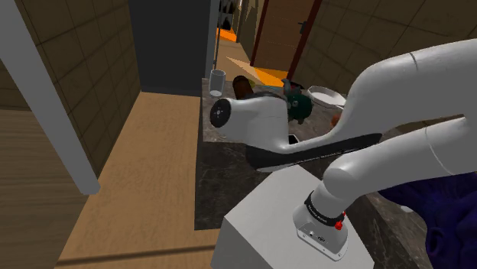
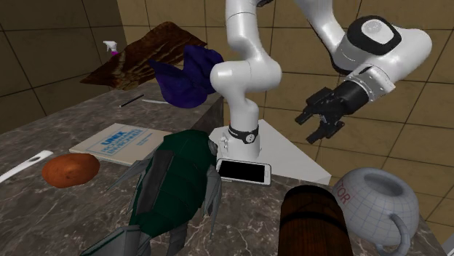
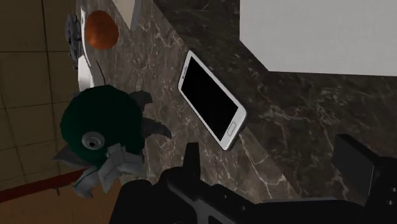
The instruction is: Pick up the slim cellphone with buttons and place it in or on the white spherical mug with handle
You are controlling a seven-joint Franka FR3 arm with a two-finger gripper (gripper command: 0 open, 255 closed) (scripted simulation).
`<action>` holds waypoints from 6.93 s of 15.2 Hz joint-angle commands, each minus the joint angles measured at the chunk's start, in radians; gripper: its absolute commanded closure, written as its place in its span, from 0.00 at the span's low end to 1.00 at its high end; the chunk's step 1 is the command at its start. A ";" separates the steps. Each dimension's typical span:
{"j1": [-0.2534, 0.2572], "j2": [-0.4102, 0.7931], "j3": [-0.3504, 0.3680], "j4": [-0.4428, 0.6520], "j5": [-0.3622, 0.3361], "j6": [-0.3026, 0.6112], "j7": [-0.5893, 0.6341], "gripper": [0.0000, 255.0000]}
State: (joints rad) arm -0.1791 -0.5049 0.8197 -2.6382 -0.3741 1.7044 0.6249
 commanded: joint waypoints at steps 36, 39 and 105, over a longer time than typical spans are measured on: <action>-0.191 0.863 0.067 0.043 -0.651 -0.488 0.825 1.00; -0.189 0.781 0.078 0.025 -0.625 -0.465 0.768 1.00; 0.159 1.296 0.004 0.978 -0.935 -0.973 0.415 1.00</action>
State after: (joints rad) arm -0.0183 0.7827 0.8242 -1.6580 -1.3126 0.7220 1.0375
